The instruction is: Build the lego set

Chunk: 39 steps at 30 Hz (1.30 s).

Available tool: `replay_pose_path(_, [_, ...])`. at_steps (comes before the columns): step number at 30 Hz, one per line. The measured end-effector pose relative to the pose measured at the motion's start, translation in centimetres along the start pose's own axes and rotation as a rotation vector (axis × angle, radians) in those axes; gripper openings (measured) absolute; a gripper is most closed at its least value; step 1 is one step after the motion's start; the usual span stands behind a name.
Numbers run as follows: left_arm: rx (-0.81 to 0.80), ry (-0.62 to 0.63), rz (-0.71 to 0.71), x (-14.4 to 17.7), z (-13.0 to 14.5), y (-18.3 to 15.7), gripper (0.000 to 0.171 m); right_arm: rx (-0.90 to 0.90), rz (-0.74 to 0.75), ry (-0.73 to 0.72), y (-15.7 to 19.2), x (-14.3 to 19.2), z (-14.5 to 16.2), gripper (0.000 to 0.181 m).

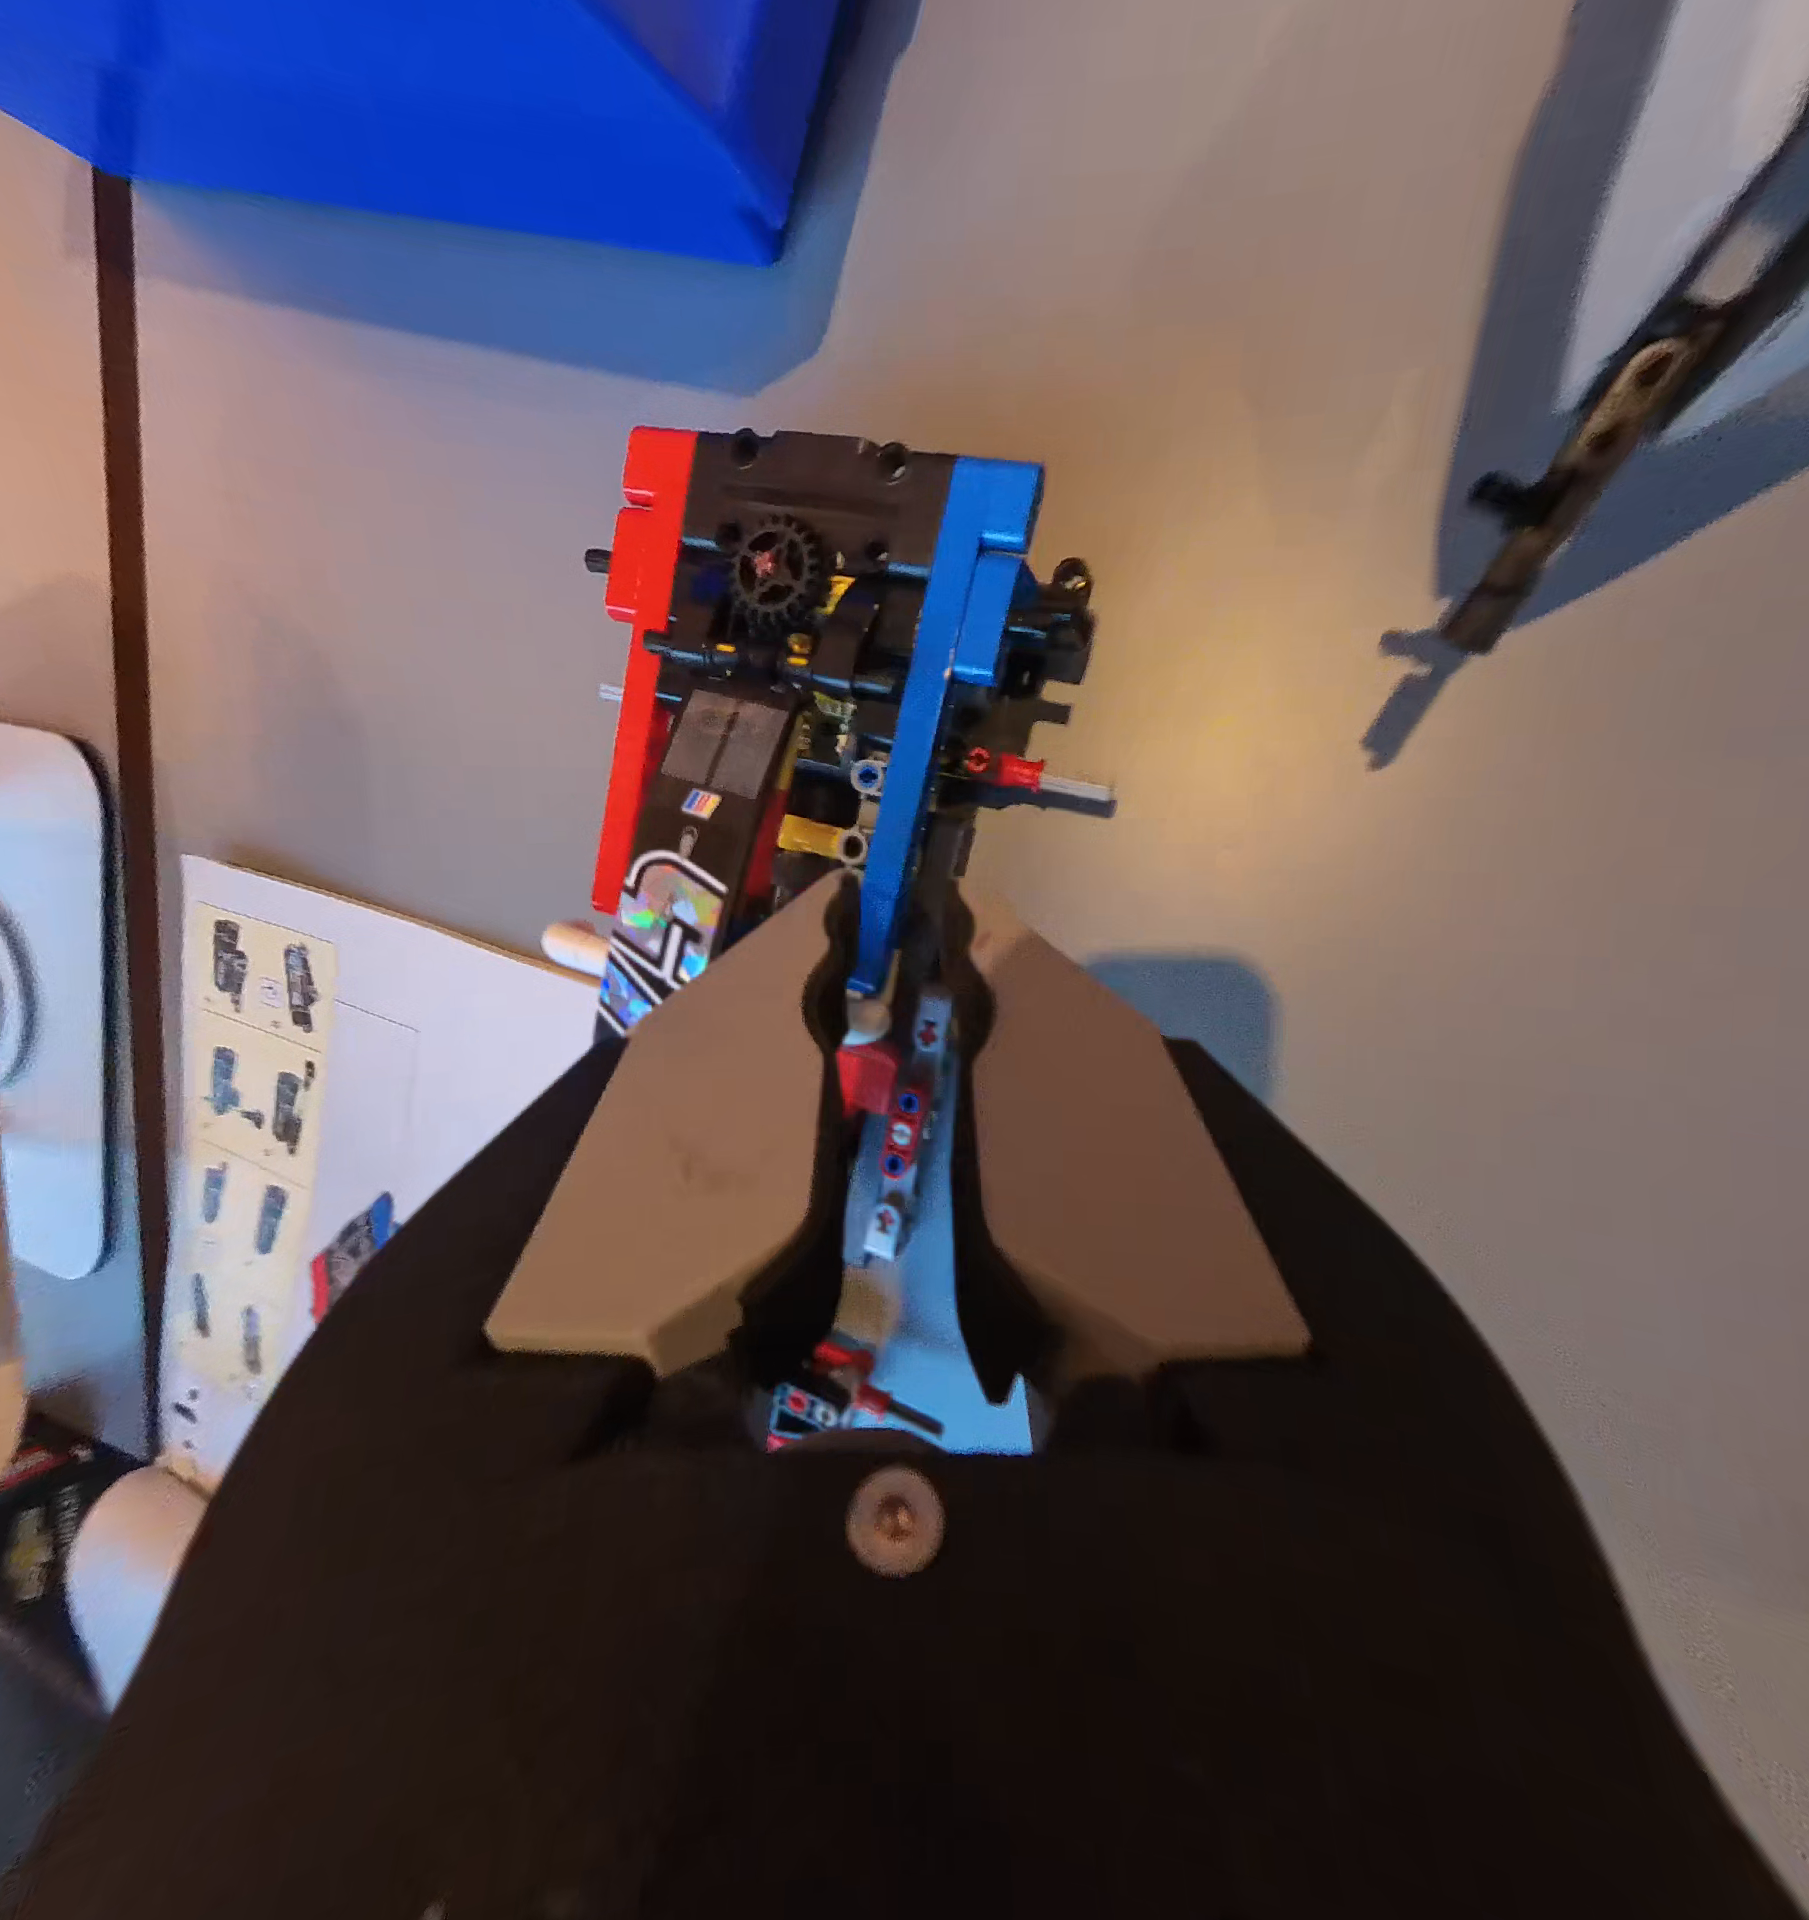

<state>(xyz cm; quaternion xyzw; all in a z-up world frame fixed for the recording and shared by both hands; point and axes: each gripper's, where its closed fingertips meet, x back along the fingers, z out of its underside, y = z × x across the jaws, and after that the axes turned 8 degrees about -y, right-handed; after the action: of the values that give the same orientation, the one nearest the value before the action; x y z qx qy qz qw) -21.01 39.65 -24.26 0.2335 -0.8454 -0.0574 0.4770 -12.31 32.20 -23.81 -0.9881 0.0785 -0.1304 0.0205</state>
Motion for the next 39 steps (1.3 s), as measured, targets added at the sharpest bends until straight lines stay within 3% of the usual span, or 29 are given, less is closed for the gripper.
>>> replay_pose_path(6, [0.015, 0.109, 0.103, -1.9, 0.3, -0.5, 0.019, -0.02, 0.028, -0.037, -0.9, 1.2, -0.3, 0.003])
replay_pose_path(9, [-0.068, 0.114, 0.019, -2.5, 0.0, 0.0, 0.007, -0.024, 0.047, -0.06, -1.2, 1.8, -0.6, 0.003])
replay_pose_path(13, [-0.149, 0.115, -0.083, -2.4, -0.2, -0.4, 0.007, -0.034, 0.049, -0.068, -1.2, 2.2, -0.5, 0.003])
replay_pose_path(21, [-0.026, 0.059, 0.021, -1.7, -3.3, -7.3, 0.007, 0.056, -0.005, -0.111, 2.0, 4.3, -0.7, 0.003])
replay_pose_path(25, [0.056, -0.072, 0.114, -1.1, -6.6, -12.8, 0.007, 0.084, 0.019, -0.131, 4.0, 7.2, -0.4, 0.003])
replay_pose_path(29, [0.087, -0.192, 0.106, 2.3, -7.4, -13.2, 0.016, 0.039, 0.063, -0.143, 4.8, 10.3, 0.0, 0.004])
replay_pose_path(31, [0.11, -0.187, 0.05, 5.4, -5.7, -11.6, 0.026, 0.034, 0.087, -0.137, 4.9, 11.2, 0.3, 0.004])
replay_pose_path(34, [0.178, -0.092, -0.105, 11.6, 0.4, -8.1, 0.027, 0.015, 0.111, -0.151, 4.5, 12.0, 0.4, 0.003])
replay_pose_path(36, [0.249, 0.0, -0.096, 14.6, 5.3, -8.7, 0.027, -0.021, 0.104, -0.179, 4.2, 12.2, 0.2, 0.003])
replay_pose_path(39, [0.378, 0.143, -0.071, 15.6, 12.8, -11.0, 0.04, -0.053, 0.087, -0.21, 3.9, 12.4, -0.2, 0.004])
